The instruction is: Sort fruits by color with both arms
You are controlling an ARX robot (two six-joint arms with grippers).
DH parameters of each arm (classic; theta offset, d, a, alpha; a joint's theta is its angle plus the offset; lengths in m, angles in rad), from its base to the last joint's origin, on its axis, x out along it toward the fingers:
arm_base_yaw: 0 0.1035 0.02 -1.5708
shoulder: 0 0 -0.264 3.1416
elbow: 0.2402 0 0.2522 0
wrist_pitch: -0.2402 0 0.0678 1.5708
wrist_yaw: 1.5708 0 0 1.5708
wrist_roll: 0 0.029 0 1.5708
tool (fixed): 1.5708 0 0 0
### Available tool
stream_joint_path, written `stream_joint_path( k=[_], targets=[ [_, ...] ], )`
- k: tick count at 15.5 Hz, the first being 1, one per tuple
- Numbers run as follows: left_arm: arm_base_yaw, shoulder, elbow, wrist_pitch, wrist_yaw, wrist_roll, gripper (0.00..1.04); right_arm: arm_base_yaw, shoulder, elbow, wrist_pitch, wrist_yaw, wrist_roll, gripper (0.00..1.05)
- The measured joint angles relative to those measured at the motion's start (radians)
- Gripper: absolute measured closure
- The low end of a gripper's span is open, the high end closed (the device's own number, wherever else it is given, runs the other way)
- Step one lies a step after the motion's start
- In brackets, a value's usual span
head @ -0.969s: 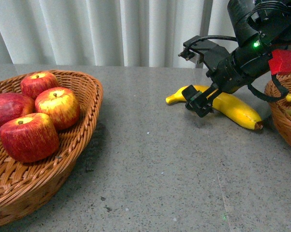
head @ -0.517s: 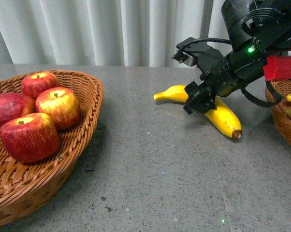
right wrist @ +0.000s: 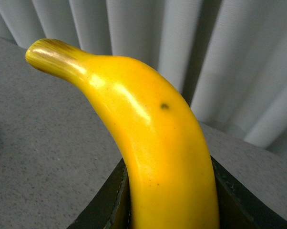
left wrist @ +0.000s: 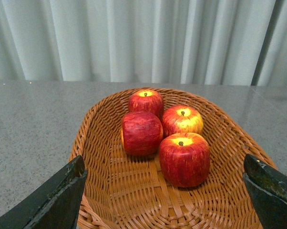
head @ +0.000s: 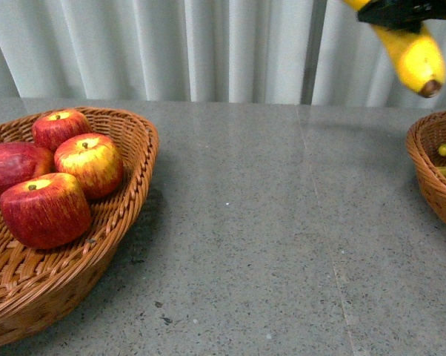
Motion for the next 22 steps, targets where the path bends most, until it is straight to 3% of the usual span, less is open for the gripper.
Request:
stream_joint_path(
  k=[4, 7, 8, 10, 15, 16, 19, 21, 22],
  targets=[
    [0.000, 0.000, 0.000, 0.000, 0.000, 0.000, 0.07, -0.185, -0.074, -0.138, 0.001, -0.073, -0.039, 0.67],
    [0.000, 0.000, 0.000, 0.000, 0.000, 0.000, 0.07, -0.314, -0.160, -0.206, -0.041, -0.141, -0.155, 0.67],
    [0.000, 0.000, 0.000, 0.000, 0.000, 0.000, 0.07, -0.406, -0.206, -0.309, -0.125, -0.201, -0.271, 0.67],
    [0.000, 0.000, 0.000, 0.000, 0.000, 0.000, 0.07, -0.429, -0.225, -0.378, -0.196, -0.240, -0.337, 0.67],
    [0.000, 0.000, 0.000, 0.000, 0.000, 0.000, 0.07, -0.427, -0.350, -0.393, -0.188, -0.344, -0.329, 0.07],
    [0.000, 0.000, 0.000, 0.000, 0.000, 0.000, 0.07, -0.426, -0.361, -0.399, -0.167, -0.354, -0.311, 0.06],
    [0.000, 0.000, 0.000, 0.000, 0.000, 0.000, 0.07, -0.429, -0.429, -0.474, 0.108, -0.365, -0.105, 0.06],
    [0.000, 0.000, 0.000, 0.000, 0.000, 0.000, 0.07, -0.428, -0.539, -0.648, 0.463, -0.313, 0.200, 0.07],
    [0.000, 0.000, 0.000, 0.000, 0.000, 0.000, 0.07, -0.418, -0.589, -0.734, 0.538, -0.259, 0.295, 0.09]
  ],
)
